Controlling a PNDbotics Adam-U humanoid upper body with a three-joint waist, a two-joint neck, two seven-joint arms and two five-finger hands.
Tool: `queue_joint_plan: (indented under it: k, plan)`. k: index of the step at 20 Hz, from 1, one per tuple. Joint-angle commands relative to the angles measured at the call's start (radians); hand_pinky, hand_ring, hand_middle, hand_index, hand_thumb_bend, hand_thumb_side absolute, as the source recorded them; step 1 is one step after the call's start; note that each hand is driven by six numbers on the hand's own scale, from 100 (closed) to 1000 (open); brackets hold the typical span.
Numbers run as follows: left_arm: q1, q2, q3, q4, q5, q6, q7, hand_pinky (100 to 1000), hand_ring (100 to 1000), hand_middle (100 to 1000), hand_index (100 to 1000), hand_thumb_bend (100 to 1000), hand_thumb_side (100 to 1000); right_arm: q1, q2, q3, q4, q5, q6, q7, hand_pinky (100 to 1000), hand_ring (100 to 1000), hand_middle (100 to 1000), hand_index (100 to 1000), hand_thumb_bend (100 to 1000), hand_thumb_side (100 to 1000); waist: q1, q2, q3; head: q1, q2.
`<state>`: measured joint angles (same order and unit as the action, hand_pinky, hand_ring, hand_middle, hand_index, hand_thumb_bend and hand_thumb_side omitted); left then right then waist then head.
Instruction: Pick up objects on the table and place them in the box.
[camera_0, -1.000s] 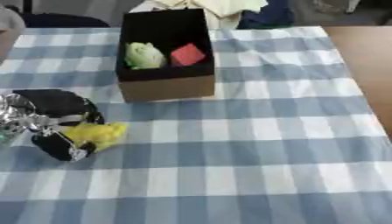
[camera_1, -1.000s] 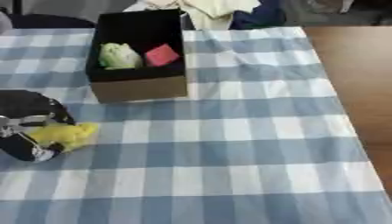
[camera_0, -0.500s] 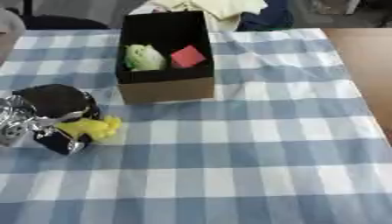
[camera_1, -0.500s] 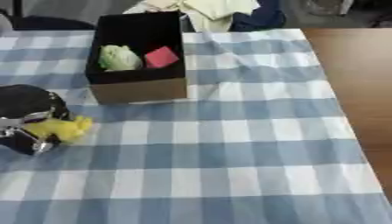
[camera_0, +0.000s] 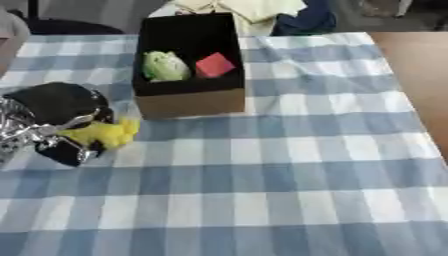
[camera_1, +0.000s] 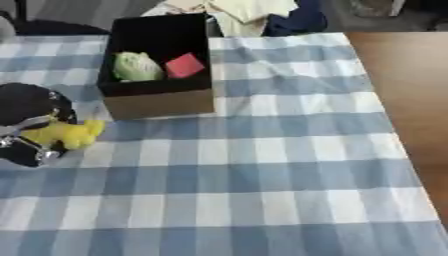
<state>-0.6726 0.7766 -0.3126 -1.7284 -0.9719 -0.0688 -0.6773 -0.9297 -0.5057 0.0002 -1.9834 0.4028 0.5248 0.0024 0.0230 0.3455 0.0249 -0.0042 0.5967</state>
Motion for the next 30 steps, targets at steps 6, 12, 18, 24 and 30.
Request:
queue_joint_plan:
  k: [6,12,18,24,30]
  plan:
    - [-0.065,0.050,0.075,-0.120,0.014,0.037,-0.046,585,669,564,669,100,287,-0.017,-0.014,-0.012,-0.017,-0.001,0.000,-0.007,965,954,797,919,190,1000,0.004,-0.026,0.005,-0.007,-0.004]
    - [-0.152,0.033,0.119,-0.161,0.018,0.054,-0.067,590,675,566,669,100,328,-0.013,-0.019,-0.011,-0.017,-0.003,-0.004,-0.011,965,954,796,918,183,1000,0.011,-0.032,0.012,-0.009,0.004]
    - [-0.266,-0.061,0.137,-0.109,0.009,0.079,-0.029,576,677,572,678,100,414,-0.011,-0.016,-0.011,-0.017,-0.005,-0.007,-0.013,965,954,796,917,174,1000,0.010,-0.038,0.004,-0.004,0.010]
    - [-0.342,-0.181,0.141,0.024,0.016,0.137,0.091,538,660,570,686,100,498,-0.015,-0.012,-0.011,-0.017,-0.009,-0.012,-0.014,965,954,796,917,158,1000,0.007,-0.038,-0.013,0.029,0.015]
    - [-0.411,-0.281,0.115,0.164,0.003,0.152,0.200,526,656,565,683,100,510,-0.020,-0.004,-0.010,-0.017,-0.015,-0.016,-0.018,965,954,795,916,155,1000,0.003,-0.031,-0.032,0.063,0.009]
